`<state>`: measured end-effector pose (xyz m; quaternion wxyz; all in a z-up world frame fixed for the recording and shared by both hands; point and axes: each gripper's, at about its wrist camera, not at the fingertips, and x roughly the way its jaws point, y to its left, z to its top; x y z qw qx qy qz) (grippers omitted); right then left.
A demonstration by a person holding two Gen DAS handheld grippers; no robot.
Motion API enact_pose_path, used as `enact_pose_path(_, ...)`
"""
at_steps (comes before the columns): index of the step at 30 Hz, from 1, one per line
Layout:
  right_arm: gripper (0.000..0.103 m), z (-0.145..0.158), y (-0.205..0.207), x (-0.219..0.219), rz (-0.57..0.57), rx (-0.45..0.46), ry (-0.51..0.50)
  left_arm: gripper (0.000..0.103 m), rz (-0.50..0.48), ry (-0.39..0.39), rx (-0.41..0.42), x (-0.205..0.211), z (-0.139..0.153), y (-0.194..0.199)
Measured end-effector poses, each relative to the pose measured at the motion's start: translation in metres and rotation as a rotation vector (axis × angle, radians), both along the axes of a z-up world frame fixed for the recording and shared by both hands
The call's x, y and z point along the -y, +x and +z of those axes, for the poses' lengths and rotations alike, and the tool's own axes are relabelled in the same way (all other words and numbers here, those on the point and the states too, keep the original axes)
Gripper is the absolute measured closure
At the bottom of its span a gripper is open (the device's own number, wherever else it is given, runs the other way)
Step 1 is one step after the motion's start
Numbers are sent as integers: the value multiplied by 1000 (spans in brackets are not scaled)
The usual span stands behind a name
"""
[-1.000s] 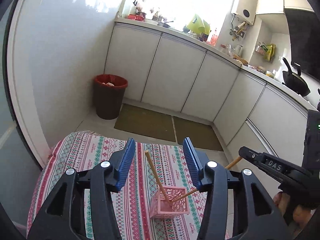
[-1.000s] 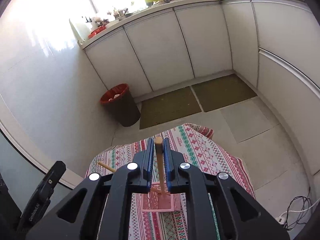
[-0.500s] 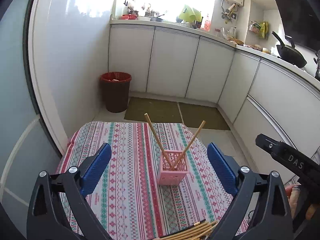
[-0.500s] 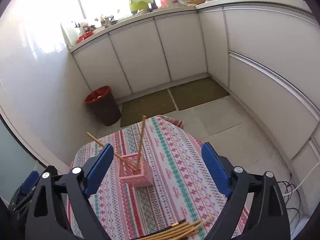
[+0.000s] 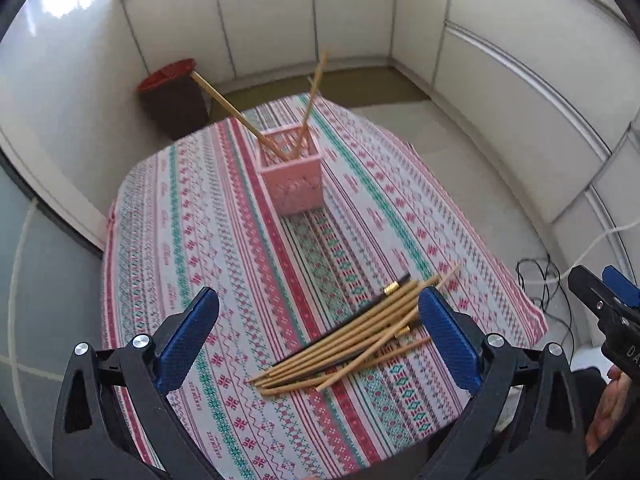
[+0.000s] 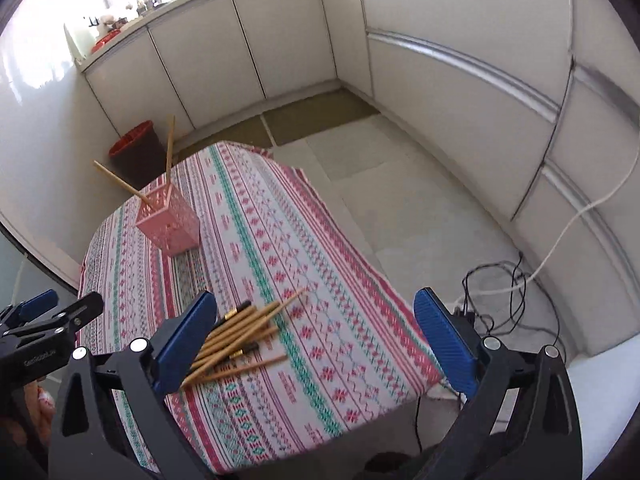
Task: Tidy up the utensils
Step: 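Grasp another chopstick from the pile with the left tool while the right tool approaches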
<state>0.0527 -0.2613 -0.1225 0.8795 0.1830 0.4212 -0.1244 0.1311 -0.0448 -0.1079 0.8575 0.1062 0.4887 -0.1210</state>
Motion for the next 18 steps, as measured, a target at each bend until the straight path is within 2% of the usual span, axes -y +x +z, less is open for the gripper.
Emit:
enact_pose_path(2, 7, -12, -6, 2, -11, -28, 36, 7, -13, 28, -26, 5, -15, 4)
enact_pose_path(8, 7, -30, -3, 14, -54, -97, 108, 7, -52, 59, -175, 29, -59, 35)
enact_pose_path(12, 7, -40, 1, 35, -102, -129, 172, 9, -131, 119, -237, 55, -84, 45)
enact_pose_path(15, 7, -51, 3, 48, -131, -163, 228, 19, -188, 162, -257, 73, -98, 52)
enact_pose_path(17, 7, -59, 5, 51, -131, -193, 248, 39, -203, 165, -330, 82, -111, 59)
enact_pose_path(18, 7, -63, 5, 52, -131, -204, 256, 41, -207, 160, -348, 84, -115, 62)
